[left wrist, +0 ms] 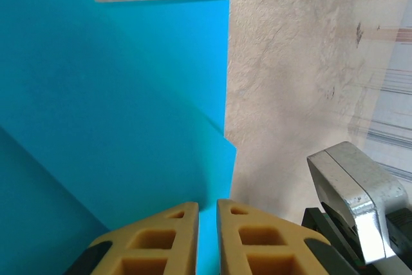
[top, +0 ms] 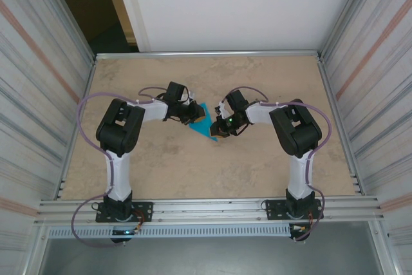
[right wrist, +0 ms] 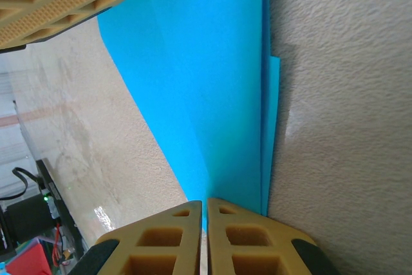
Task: Fold a paper plane with a square sheet of paper (pick it up from the middle)
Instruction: Fourth fold the wing at the center of the table.
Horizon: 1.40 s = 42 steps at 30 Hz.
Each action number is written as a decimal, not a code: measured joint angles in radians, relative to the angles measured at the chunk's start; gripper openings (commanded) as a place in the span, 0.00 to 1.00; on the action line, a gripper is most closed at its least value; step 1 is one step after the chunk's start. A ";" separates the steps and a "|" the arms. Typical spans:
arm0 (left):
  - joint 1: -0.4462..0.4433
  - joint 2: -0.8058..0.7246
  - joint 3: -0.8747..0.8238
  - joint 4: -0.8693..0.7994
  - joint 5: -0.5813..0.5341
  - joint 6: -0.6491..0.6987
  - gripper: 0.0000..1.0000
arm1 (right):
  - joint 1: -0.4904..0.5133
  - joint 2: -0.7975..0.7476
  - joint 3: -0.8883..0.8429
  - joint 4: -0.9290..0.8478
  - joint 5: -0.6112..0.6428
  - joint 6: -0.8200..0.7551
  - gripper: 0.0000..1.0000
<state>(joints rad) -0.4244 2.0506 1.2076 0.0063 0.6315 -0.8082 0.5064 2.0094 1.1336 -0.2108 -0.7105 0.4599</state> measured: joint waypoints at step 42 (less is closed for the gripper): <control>0.020 0.007 0.001 -0.045 -0.057 0.000 0.13 | -0.014 -0.023 0.000 0.021 -0.037 0.038 0.26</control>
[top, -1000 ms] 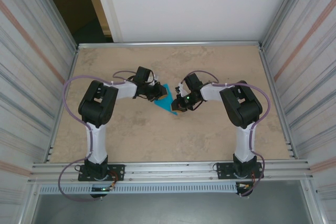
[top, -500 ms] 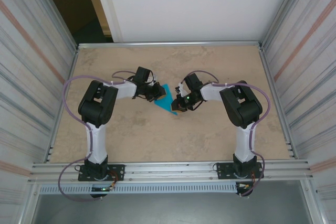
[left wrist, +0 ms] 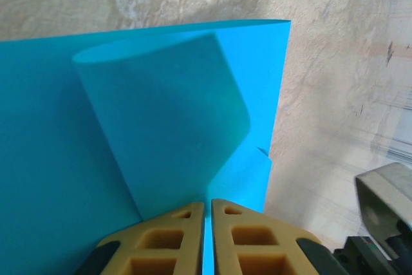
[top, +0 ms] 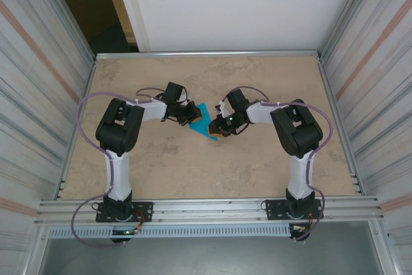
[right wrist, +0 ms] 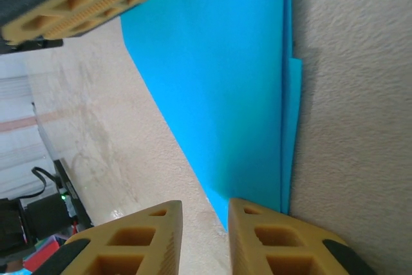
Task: Fold a paper plane with a square sheet of paper (pick it up from the middle)
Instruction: Fourth fold the wing at the center of the table.
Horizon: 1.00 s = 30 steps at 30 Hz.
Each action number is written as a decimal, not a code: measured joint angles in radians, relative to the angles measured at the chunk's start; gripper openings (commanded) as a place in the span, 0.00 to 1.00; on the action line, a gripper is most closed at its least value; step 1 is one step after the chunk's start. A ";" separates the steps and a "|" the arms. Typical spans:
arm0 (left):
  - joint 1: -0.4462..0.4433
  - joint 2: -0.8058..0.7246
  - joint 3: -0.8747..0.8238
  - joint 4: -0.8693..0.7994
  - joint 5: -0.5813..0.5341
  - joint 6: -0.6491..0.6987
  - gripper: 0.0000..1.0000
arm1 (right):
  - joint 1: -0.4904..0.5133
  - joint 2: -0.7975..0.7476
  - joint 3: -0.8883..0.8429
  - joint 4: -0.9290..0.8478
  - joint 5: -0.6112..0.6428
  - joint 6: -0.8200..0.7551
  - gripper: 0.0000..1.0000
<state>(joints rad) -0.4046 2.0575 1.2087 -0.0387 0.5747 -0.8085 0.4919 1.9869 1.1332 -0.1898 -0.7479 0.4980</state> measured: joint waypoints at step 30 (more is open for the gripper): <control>0.004 0.010 0.013 -0.010 0.007 0.000 0.13 | 0.019 0.090 0.142 -0.034 0.105 0.032 0.11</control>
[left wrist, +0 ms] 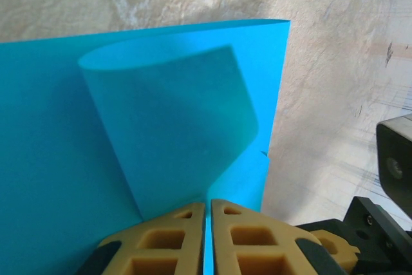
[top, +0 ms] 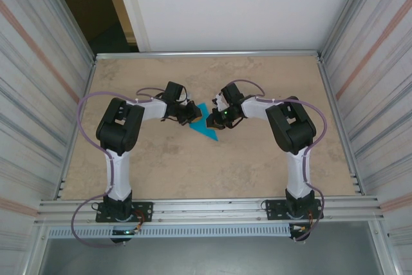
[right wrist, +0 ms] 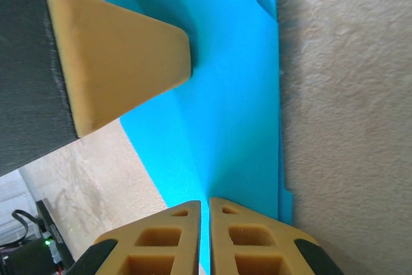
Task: Fold a paper plane with a square sheet of paper (pick it up from the middle)
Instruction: Fourth fold the wing at the center of the table.
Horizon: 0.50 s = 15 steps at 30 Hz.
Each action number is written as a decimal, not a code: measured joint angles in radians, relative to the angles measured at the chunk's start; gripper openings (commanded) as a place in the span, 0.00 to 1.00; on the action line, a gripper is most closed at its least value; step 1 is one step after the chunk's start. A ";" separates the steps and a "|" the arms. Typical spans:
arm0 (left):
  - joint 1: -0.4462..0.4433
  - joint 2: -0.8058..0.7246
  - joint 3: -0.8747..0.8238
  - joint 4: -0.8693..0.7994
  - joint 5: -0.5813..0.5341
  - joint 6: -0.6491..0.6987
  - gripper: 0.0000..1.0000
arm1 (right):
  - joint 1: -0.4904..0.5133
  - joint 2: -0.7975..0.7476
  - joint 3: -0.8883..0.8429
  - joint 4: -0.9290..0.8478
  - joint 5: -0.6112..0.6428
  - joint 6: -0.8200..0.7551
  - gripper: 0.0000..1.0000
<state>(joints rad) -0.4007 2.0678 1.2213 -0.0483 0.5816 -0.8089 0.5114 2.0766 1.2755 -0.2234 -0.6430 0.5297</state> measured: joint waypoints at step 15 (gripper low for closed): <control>-0.005 -0.001 0.059 -0.059 0.004 0.071 0.12 | -0.007 0.017 0.006 -0.020 0.000 -0.044 0.08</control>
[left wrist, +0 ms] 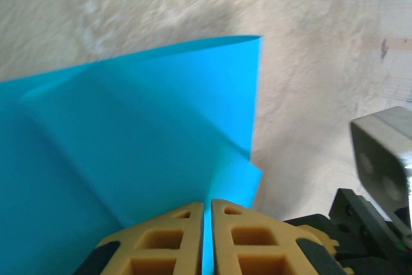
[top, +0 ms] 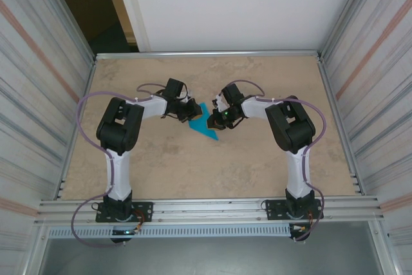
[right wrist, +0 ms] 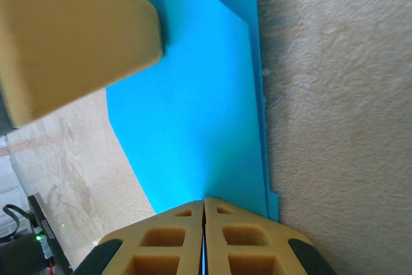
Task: Fold a paper plane with a square sheet of paper (pick it up from the middle)
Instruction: Fourth fold the wing at the center of the table.
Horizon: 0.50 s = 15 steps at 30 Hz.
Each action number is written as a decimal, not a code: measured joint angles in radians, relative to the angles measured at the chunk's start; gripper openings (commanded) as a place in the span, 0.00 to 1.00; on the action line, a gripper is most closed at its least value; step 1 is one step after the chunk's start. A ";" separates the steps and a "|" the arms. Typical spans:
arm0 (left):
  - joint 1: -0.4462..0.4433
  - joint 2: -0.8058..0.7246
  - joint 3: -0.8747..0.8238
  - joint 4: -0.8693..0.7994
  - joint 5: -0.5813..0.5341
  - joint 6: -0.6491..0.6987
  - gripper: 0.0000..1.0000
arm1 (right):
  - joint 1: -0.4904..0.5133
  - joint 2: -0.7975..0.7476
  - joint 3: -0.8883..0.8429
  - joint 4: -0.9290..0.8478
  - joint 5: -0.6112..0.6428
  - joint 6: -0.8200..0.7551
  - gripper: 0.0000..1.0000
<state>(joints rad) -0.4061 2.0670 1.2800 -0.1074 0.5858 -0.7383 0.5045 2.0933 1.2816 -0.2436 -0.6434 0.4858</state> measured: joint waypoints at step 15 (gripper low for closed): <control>-0.051 -0.066 -0.105 0.085 0.026 0.035 0.08 | 0.001 0.008 0.019 -0.031 0.003 0.000 0.06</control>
<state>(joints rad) -0.4576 2.0010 1.1755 -0.0223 0.6117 -0.7029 0.5056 2.1017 1.3010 -0.2745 -0.6403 0.4854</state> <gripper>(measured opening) 0.077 0.066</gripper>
